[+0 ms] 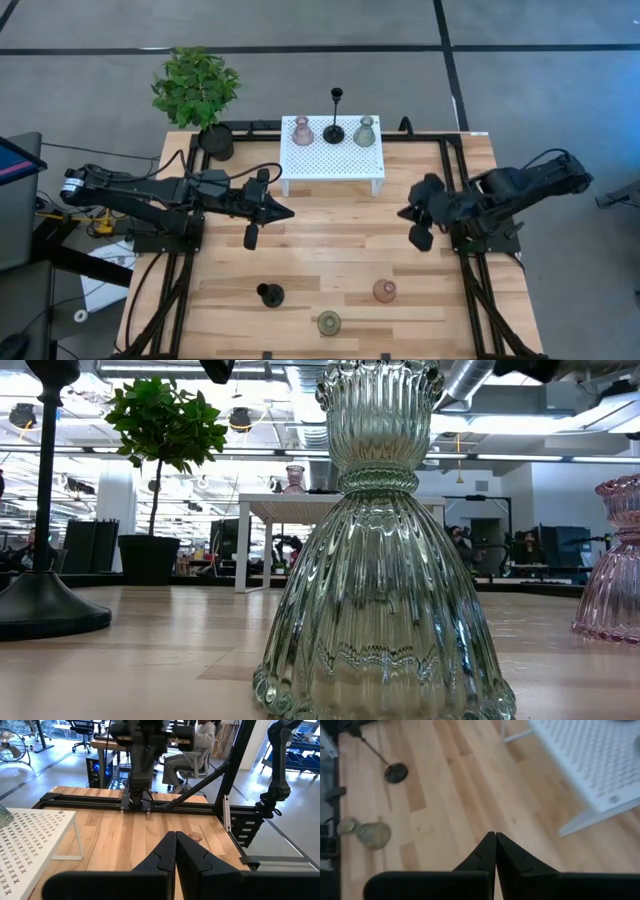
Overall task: Pick & Place candle stick holders
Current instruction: Put the pink candle holder on the shelf
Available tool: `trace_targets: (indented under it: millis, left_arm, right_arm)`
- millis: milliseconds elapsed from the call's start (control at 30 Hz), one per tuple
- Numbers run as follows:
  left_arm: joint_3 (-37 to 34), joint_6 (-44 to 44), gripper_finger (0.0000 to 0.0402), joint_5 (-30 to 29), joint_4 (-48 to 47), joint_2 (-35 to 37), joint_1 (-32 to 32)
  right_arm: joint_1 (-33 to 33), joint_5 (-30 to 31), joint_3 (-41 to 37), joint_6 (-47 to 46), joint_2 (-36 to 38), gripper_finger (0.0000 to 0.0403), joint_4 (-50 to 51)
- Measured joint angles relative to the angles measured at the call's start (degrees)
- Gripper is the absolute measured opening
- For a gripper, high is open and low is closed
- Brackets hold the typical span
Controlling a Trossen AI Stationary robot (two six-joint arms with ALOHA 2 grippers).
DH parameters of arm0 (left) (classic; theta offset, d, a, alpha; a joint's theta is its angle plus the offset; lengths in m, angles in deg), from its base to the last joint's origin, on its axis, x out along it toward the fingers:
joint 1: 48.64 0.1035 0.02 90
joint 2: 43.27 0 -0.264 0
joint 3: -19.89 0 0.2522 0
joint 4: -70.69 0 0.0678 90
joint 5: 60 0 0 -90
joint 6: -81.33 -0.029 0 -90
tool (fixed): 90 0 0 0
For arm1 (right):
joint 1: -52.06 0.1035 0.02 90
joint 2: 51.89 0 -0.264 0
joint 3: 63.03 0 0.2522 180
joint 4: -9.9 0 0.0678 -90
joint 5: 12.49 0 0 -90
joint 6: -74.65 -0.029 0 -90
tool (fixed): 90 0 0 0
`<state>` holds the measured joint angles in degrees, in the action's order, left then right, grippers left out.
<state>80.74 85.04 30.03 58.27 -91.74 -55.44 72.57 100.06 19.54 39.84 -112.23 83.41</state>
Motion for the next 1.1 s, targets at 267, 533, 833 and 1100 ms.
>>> trace_targets:
  millis: [267, 533, 833, 1100]
  left_arm:
    - [0.0, 0.0, 0.0007, 0.0, 0.0, 0.0, 0.0]
    - [0.0, 0.0, 0.0007, 0.0, 0.0, 0.0, 0.0]
    - [0.0, 0.0, 0.0007, 0.0, 0.0, 0.0, 0.0]
    - [0.0, 0.0, 0.0007, 0.0, 0.0, 0.0, 0.0]
  right_arm:
    - [10.5, -1.7, -1.9, -13.0, 0.0, 0.0000, -0.2]
    - [19.0, -1.7, -5.7, -24.5, -1.8, 0.0000, -0.9]
    - [23.5, -1.6, -7.4, -30.9, -9.2, 0.0000, -6.0]
    - [25.8, -1.8, -7.4, -34.8, -17.4, 0.0000, -7.2]
